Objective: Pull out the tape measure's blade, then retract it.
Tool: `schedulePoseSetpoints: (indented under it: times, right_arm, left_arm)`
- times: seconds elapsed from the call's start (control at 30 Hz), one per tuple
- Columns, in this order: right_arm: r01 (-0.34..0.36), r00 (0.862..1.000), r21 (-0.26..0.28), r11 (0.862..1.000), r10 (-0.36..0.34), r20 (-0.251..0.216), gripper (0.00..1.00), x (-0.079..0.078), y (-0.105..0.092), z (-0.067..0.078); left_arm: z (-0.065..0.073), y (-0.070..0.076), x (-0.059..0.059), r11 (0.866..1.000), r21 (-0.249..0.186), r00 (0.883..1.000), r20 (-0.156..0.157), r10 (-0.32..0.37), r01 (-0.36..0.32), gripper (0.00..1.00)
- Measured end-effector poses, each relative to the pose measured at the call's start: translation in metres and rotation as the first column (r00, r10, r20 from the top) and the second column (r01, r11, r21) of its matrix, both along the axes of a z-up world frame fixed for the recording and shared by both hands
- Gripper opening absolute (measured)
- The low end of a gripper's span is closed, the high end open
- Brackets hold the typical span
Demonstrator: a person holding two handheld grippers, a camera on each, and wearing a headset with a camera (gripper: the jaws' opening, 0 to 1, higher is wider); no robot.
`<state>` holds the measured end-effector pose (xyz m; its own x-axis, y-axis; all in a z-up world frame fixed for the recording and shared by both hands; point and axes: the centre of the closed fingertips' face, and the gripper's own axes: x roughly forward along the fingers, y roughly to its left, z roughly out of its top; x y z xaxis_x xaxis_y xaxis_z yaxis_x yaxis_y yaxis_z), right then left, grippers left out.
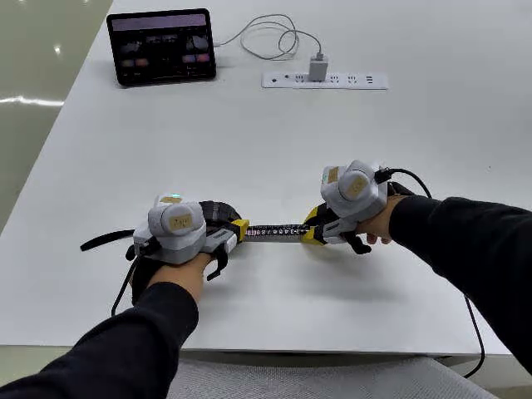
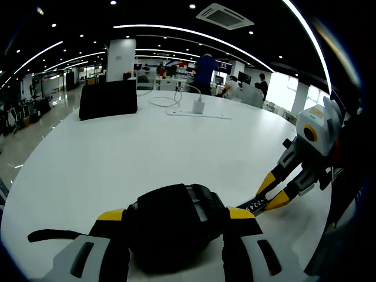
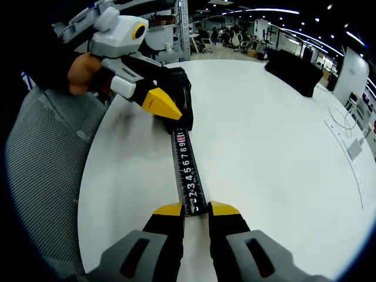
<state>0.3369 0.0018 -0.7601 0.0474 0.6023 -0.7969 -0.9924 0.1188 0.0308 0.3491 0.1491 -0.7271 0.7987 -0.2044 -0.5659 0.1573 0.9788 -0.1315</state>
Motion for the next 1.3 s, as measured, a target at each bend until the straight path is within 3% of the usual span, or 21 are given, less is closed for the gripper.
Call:
schedulePoseSetpoints:
  times: [0.2, 1.3]
  right_arm:
    - [-0.009, 1.0, 0.011, 1.0, 0.009, -0.003, 0.11, -0.001, 0.002, 0.0]
    - [-0.02, 1.0, 0.029, 0.999, 0.02, 0.0, 0.11, -0.001, 0.015, 0.001]
  left_arm:
    - [0.001, 0.002, -0.001, 0.999, -0.033, 1.0, -0.003, -0.014, 0.014, 0.59]
    - [0.002, 0.0, 0.0, 0.997, -0.057, 0.999, 0.005, -0.05, 0.05, 0.59]
